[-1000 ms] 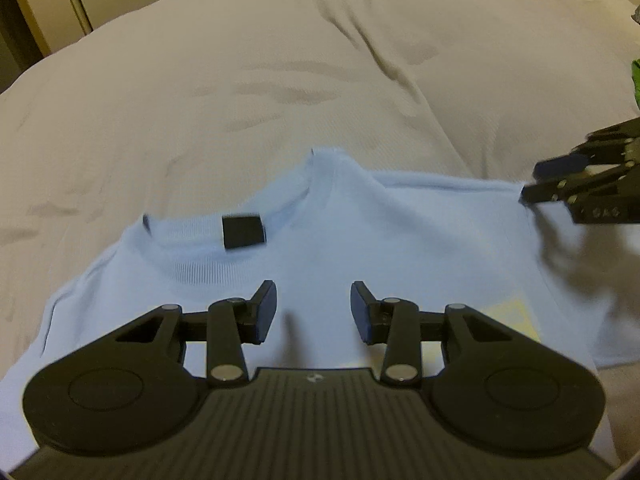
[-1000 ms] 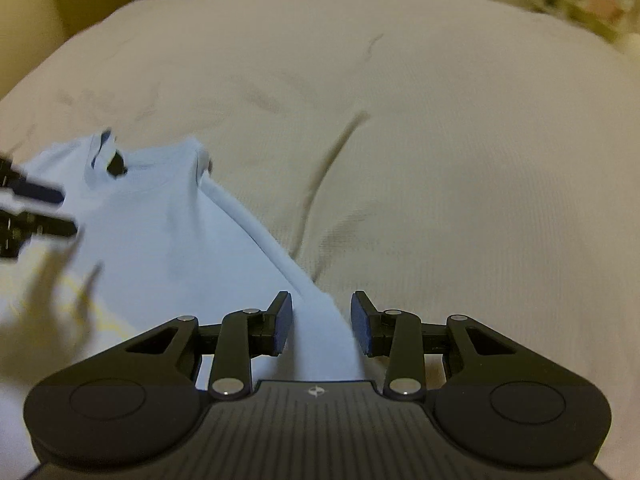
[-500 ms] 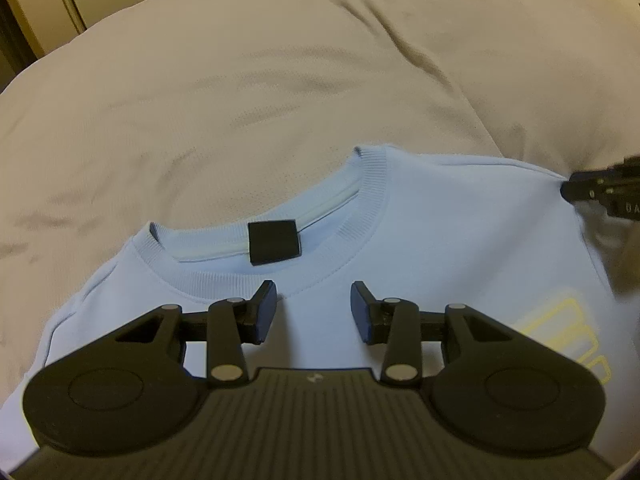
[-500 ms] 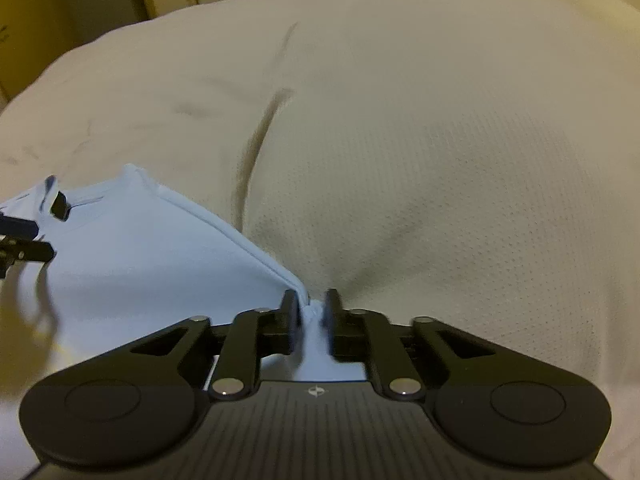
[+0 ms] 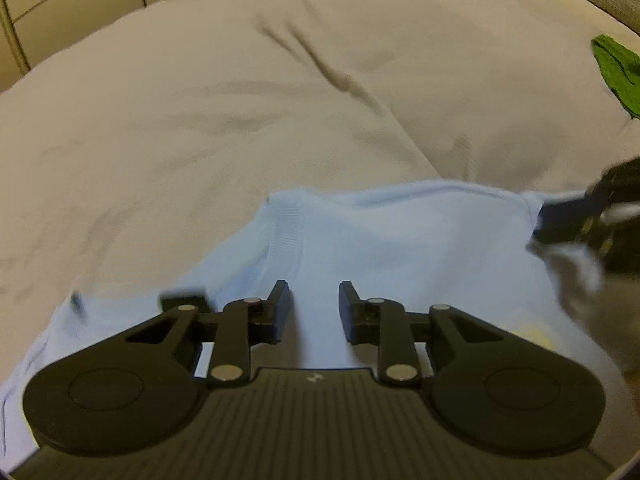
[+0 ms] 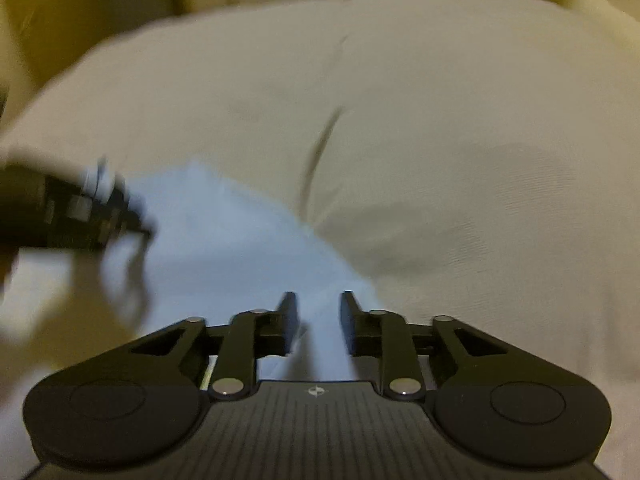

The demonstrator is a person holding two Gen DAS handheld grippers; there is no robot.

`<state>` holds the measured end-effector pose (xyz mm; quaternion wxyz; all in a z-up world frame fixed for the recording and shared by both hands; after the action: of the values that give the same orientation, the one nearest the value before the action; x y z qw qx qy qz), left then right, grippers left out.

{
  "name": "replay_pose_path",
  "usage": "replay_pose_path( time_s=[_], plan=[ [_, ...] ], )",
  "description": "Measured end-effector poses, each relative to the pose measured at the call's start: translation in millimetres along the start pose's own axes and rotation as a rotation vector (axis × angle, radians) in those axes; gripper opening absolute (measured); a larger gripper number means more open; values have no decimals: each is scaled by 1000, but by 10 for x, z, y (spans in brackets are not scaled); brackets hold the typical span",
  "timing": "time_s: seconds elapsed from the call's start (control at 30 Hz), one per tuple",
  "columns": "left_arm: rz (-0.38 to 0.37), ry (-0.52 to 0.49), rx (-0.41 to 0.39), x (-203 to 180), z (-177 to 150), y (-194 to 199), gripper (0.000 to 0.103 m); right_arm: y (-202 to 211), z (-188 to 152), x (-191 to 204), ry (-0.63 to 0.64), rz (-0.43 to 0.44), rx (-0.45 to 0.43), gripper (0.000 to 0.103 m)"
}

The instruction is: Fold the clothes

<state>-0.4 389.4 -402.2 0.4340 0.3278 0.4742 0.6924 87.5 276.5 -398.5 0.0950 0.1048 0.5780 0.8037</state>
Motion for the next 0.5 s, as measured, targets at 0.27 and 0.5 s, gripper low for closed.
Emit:
replay_pose_path(
  time_s=[0.27,0.5],
  plan=[
    [81,122,-94,495,106,343,24,171,-24,-279,-282,-48,-68,35],
    [70,161,51,610,-1172,524,25,223,-327,329,-194,100,10,36]
  ],
)
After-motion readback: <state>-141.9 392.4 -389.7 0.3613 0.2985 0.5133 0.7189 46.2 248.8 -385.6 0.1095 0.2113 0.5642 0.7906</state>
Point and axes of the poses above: each gripper's, at about its wrist camera, not at the fingertips, and y roughly against the way its jaws point, x to its left, z to its top, the point moved 10 cm from there along -y, roughly the way its jaws point, and after that the axes turned 15 degrees about x, right-handed, at the moved point
